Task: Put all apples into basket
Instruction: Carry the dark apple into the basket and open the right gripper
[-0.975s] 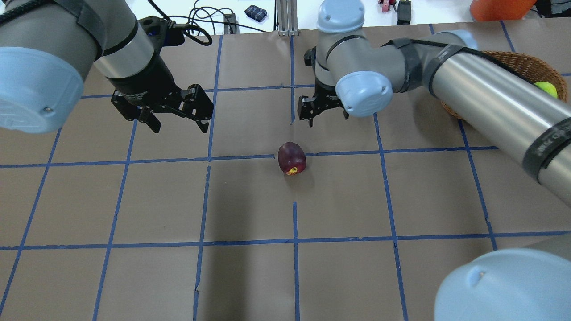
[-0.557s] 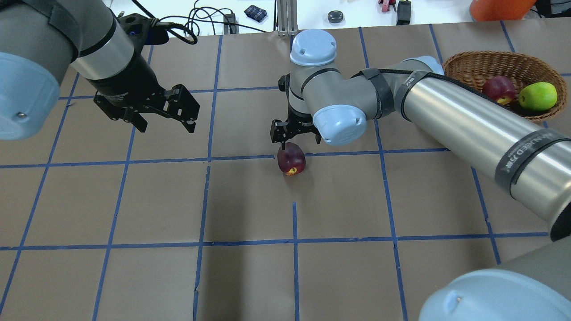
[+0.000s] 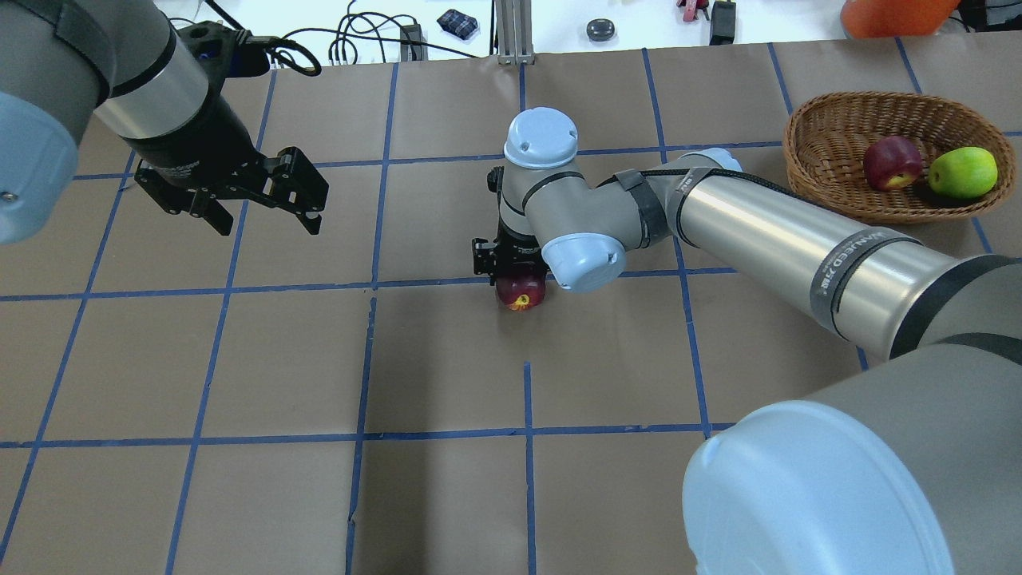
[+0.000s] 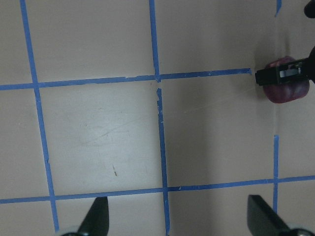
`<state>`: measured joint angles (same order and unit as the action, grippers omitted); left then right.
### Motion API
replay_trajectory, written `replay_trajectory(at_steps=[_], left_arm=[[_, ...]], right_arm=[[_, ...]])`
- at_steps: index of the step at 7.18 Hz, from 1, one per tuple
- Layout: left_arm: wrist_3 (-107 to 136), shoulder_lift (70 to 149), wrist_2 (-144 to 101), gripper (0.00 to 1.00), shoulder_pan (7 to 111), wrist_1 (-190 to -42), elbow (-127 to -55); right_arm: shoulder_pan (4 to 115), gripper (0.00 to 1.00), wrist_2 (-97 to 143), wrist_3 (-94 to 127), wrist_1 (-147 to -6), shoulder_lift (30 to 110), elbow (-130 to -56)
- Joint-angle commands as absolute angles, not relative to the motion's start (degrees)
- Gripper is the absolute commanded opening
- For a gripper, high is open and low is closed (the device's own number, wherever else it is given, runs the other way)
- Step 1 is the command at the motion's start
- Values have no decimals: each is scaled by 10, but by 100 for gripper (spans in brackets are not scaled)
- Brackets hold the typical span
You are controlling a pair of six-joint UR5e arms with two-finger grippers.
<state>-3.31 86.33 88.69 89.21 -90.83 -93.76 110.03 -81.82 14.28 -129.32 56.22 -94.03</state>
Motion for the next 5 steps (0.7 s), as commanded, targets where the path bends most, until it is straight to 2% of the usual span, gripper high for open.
replay_trajectory(at_steps=[1, 2, 5], left_arm=[[6, 863, 891, 100, 892, -913, -939], [6, 863, 890, 100, 892, -911, -938], [5, 863, 888, 100, 892, -904, -940]], right_arm=[[1087, 0, -822, 143, -1303, 577, -919], [1060, 0, -829, 140, -1274, 602, -898], [850, 0, -848, -22, -1185, 620, -806]])
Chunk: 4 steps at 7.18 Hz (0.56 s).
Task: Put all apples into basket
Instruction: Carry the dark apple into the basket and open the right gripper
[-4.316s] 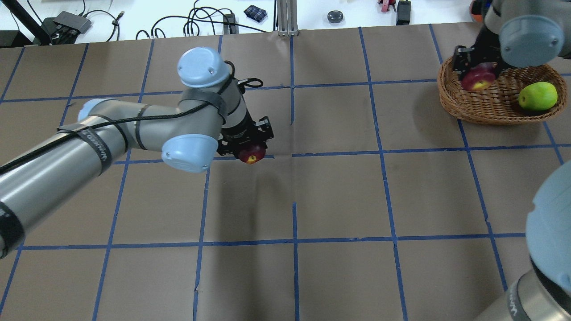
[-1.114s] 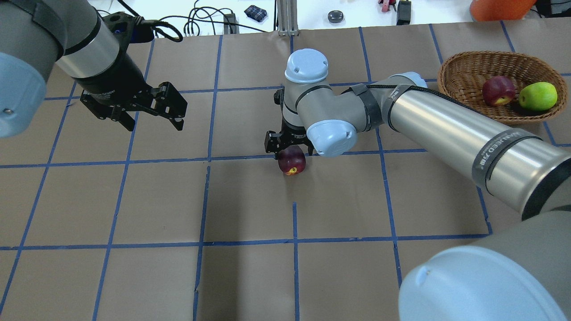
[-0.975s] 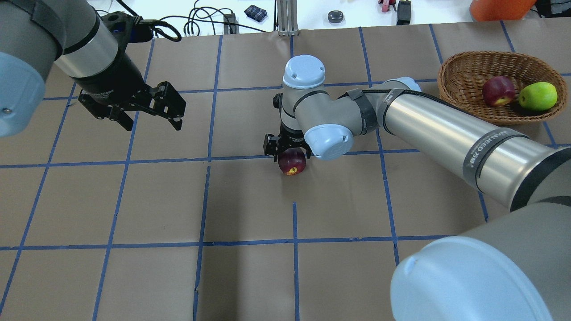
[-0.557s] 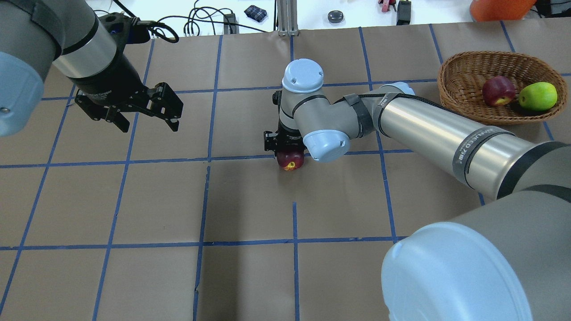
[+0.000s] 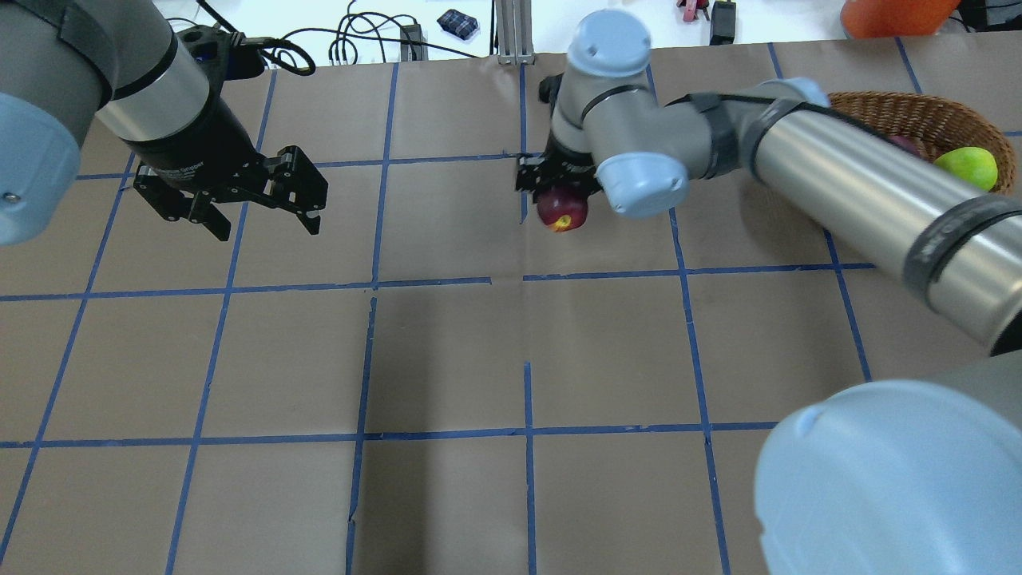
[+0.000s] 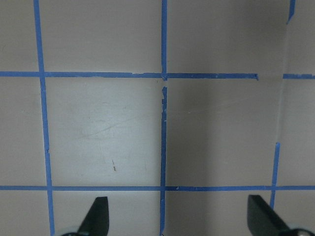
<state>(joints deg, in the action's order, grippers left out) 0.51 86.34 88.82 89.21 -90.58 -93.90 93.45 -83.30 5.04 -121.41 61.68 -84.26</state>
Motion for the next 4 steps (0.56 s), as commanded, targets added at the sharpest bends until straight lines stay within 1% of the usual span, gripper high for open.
replay_trajectory(at_steps=[1, 3, 4], left_arm=[[4, 864, 888, 100, 892, -904, -940], [1, 865, 888, 100, 891, -904, -940], [1, 866, 888, 100, 890, -904, -940]], right_arm=[[799, 0, -862, -36, -1187, 613, -792], [724, 0, -895, -117, -1203, 568, -785], [705, 0, -896, -152, -1231, 551, -794]])
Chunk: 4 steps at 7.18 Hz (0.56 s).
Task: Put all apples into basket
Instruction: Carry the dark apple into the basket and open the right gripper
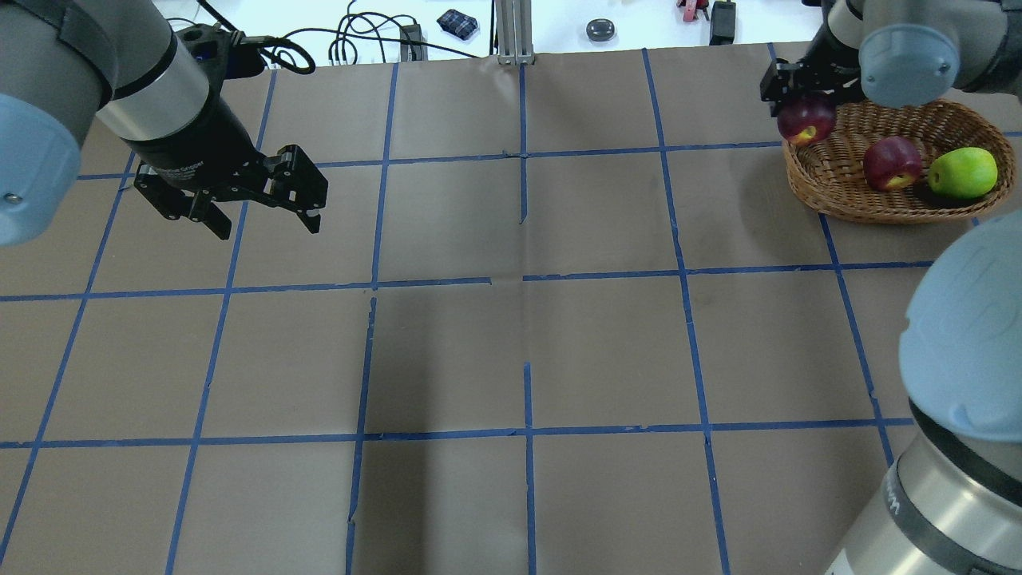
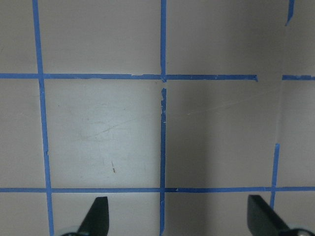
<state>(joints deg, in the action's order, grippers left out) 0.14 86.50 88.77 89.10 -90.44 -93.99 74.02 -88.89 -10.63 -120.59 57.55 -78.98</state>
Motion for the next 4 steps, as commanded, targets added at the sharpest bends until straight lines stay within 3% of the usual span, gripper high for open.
replay_trajectory(at_steps=[1, 2, 3, 4], left_arm=[[1, 867, 888, 100, 889, -903, -940], [1, 867, 888, 100, 889, -902, -940], [1, 867, 888, 100, 889, -902, -940], [1, 867, 888, 100, 889, -902, -940]], right_arm=[[701, 0, -897, -192, -1242, 535, -794], [700, 0, -896, -192, -1243, 530, -794], [700, 9, -893, -198, -1243, 529, -794], [700, 66, -899, -201, -1242, 528, -797]])
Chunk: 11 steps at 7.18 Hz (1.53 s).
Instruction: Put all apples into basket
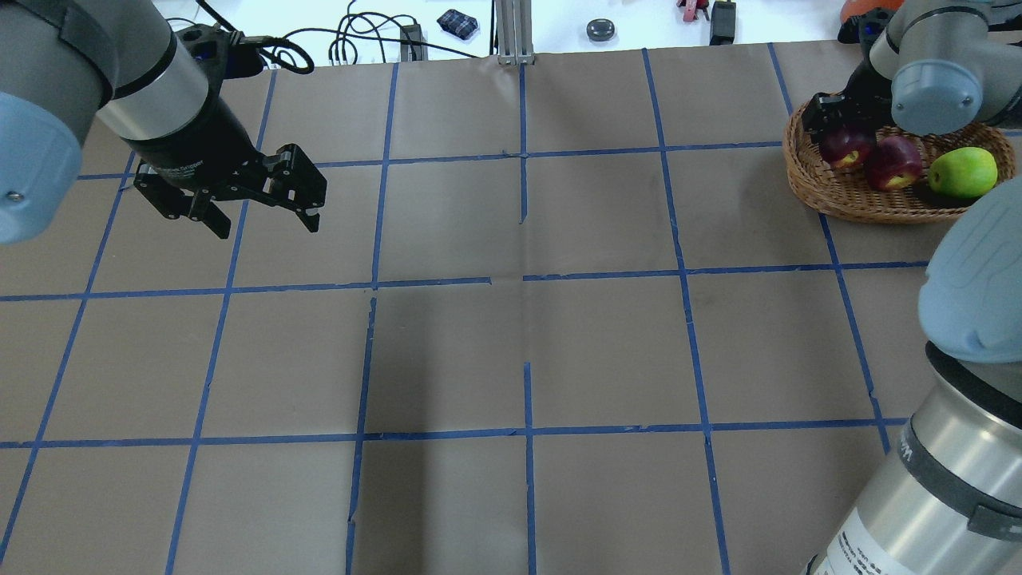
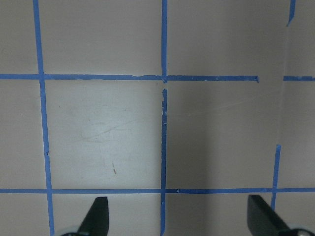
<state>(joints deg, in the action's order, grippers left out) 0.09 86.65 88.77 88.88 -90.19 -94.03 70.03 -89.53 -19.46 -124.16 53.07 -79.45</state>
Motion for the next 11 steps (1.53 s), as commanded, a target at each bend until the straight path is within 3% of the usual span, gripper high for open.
replay_trajectory(at_steps=[1, 4, 7, 10, 11], left_arm=[[1, 867, 888, 100, 889, -902, -940], [1, 867, 888, 100, 889, -902, -940], [1, 867, 888, 100, 889, -901, -940], [1, 867, 888, 100, 889, -901, -940], [1, 867, 888, 100, 889, -901, -940]], right_arm=[[698, 97, -899, -201, -1241, 528, -797], [697, 100, -901, -199, -1180, 554, -787], [706, 100, -889, -185, -941, 738, -812], [752, 100, -888, -116, -906, 901, -928], [793, 100, -888, -106, -884, 928, -932]])
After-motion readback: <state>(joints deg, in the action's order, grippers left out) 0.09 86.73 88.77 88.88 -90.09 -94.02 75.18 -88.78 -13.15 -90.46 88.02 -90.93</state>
